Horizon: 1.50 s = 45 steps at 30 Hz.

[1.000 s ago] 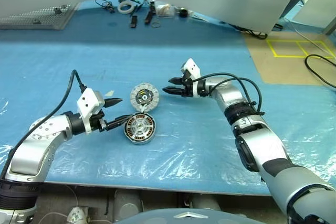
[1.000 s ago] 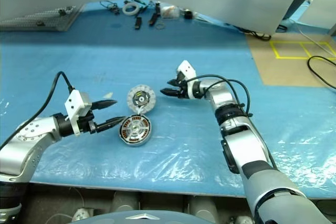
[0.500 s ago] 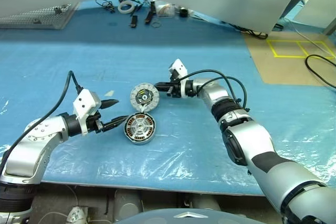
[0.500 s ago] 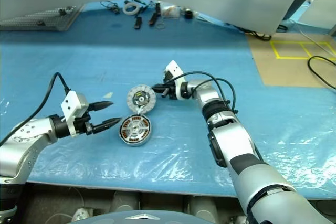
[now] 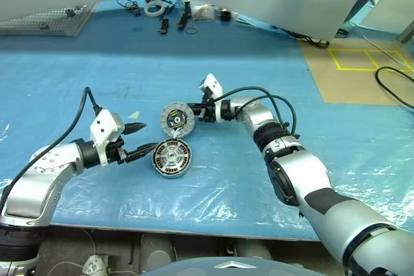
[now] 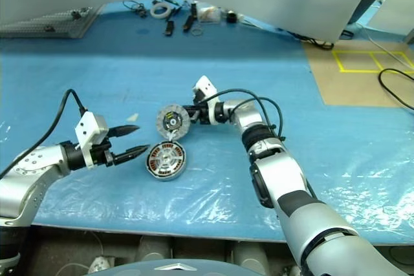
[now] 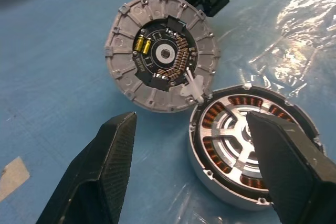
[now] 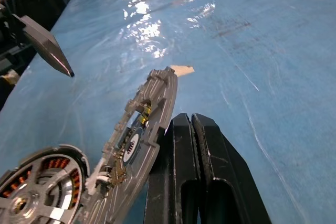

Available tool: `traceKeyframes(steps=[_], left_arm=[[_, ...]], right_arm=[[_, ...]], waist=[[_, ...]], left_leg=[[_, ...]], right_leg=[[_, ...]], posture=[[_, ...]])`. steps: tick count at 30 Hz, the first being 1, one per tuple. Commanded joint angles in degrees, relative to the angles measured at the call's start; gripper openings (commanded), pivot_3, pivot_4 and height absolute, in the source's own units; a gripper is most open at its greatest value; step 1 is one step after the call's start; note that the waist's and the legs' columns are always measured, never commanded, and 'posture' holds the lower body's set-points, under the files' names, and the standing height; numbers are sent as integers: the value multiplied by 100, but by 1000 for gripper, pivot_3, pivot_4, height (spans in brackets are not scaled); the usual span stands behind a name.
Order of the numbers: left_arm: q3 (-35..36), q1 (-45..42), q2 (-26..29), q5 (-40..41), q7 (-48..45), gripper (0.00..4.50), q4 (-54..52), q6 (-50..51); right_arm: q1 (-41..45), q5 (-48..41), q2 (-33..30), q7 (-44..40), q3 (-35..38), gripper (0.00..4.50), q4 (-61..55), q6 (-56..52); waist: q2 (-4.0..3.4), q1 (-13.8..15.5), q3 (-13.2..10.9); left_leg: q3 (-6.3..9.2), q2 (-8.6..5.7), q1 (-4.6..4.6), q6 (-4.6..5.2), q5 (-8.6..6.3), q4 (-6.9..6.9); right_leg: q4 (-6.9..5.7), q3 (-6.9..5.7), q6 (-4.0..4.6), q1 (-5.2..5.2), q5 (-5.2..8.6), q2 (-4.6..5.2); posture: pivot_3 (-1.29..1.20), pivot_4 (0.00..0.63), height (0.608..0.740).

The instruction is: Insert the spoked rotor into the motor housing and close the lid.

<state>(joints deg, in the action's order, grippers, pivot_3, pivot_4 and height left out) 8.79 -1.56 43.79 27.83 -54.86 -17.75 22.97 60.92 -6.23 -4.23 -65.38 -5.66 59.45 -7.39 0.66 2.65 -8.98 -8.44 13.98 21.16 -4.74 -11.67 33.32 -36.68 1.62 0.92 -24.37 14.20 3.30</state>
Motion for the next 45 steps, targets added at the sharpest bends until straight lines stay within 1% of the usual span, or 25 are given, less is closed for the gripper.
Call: traceKeyframes(steps=[1,3,7,10,14,18,21,27,30,36,40,45], left_arm=[[346,213,322,244,-372,3521,-205,46],[387,344,490,235,-527,3521,-179,51],[575,281,525,581,-585,3521,-302,238],[619,352,662,758,-706,3521,-456,436],[772,659,902,965,-985,3521,-679,615],[799,815,1062,860,-1162,3521,-708,527],[767,719,1070,798,-1132,3521,-628,472],[713,618,968,721,-1010,3521,-605,445],[726,705,939,695,-979,3521,-657,420],[753,919,954,575,-997,3521,-673,279],[779,935,688,516,-866,3521,-581,-3],[803,1222,165,465,-531,3521,-646,-239]], right_arm=[[-124,-105,-5,-356,-96,24,-778,-185],[-257,-116,-10,-432,-157,24,-1120,-319],[-523,-117,-87,-602,-337,24,-1798,-571],[-637,-115,-148,-661,-433,24,-2105,-698],[-718,-149,-211,-763,-537,24,-2409,-831],[-819,-171,-297,-983,-717,24,-2755,-917],[-882,-187,-338,-1086,-831,24,-2932,-963],[-948,-190,-348,-1236,-1052,24,-3179,-1010],[-1002,-117,-412,-1340,-1211,24,-3222,-944],[-1268,-9,-593,-1489,-1564,24,-3252,-829],[-1430,52,-644,-1459,-1722,24,-3244,-818],[-1410,158,-663,-1306,-1738,24,-2975,-735]], waist=[[0,-9,0],[0,-2,0],[0,8,-1],[0,8,-1],[0,-7,-1],[0,-7,-1],[0,-4,-1],[0,-8,-1],[0,-11,-1],[1,-6,0],[1,-7,-1],[1,-28,0]], left_leg=[[0,1,0,0,0,-1],[0,2,0,0,0,-2],[-1,1,0,-17,-11,-3],[-1,1,-1,-19,-11,-3],[-2,0,-3,-20,-12,-5],[-2,1,-3,-20,-12,-9],[-2,1,-4,-20,-12,-10],[-2,1,-4,-20,-12,-9],[-2,1,-4,-20,-12,-10],[-2,1,-3,-20,-12,-10],[-2,-1,-4,-20,-12,-9],[-2,0,-9,-20,-12,-9]], right_leg=[[0,0,1,0,1,-1],[1,0,1,0,1,-1],[2,-2,2,0,2,-1],[1,-1,2,0,1,-1],[3,2,1,0,1,-1],[6,1,1,0,1,-3],[6,1,0,0,1,-2],[6,1,-3,0,-1,-2],[6,1,-16,0,-9,-3],[7,1,-15,0,-8,-2],[6,2,-8,0,-4,-1],[2,4,-4,1,-2,-2]], posture=[[0,150,740],[0,150,740],[0,150,740],[0,150,740],[0,150,740],[0,150,740],[0,150,740],[0,150,740],[0,150,740],[0,150,740],[0,150,740],[0,150,740]])
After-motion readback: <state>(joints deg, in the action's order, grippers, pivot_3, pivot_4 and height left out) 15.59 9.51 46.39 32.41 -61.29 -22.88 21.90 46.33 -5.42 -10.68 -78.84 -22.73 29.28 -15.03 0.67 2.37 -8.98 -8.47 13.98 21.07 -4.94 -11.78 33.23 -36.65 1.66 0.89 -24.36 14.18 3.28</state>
